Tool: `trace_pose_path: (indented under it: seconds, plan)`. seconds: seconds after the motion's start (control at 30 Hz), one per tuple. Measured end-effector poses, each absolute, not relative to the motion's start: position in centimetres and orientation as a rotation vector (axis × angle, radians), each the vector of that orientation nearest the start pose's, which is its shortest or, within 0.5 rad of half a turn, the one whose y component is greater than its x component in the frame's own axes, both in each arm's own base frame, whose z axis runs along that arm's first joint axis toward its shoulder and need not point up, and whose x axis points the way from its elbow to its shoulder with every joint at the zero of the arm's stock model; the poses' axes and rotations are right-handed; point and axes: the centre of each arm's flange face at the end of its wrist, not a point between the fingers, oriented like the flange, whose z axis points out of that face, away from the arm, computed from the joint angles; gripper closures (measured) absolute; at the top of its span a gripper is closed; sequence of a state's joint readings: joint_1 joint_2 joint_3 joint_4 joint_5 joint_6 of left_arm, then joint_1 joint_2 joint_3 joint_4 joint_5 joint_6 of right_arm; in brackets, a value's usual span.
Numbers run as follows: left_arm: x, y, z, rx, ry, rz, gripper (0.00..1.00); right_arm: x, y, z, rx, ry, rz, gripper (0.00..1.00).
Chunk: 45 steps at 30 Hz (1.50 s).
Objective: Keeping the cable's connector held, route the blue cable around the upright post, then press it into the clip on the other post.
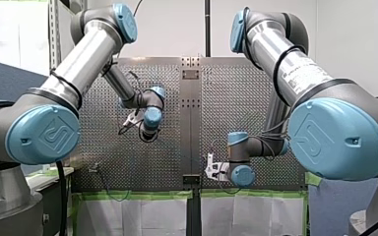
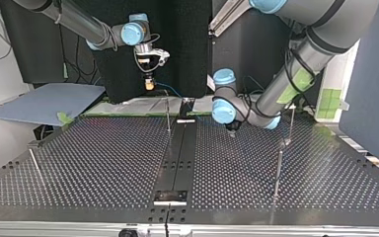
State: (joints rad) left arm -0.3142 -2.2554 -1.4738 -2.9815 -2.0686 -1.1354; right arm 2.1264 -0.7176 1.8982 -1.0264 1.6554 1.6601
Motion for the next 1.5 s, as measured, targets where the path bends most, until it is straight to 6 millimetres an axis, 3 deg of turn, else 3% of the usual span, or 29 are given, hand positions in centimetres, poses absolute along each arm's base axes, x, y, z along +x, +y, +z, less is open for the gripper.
trace_pose_path:
  seconds: [0.53, 0.7, 1.3, 1.5]
  plan:
    - [58.1, -29.0, 12.6, 0.370, 1.941, 0.390, 0.00, 39.8, -40.3, -3.4, 1.660, -1.104, 1.496, 1.00]
    - [57.8, -29.7, 10.9, 0.370, 1.968, 0.308, 0.00, 39.8, -40.3, -3.4, 1.664, -1.101, 1.497, 1.00]
    - [56.1, -33.2, 9.4, 0.408, 1.997, 0.123, 0.00, 40.0, -40.0, -3.5, 1.688, -1.086, 1.494, 1.00]
    - [54.6, -34.5, 6.4, 0.472, 2.051, 0.103, 0.00, 40.1, -39.9, -3.5, 1.693, -1.084, 1.494, 1.00]
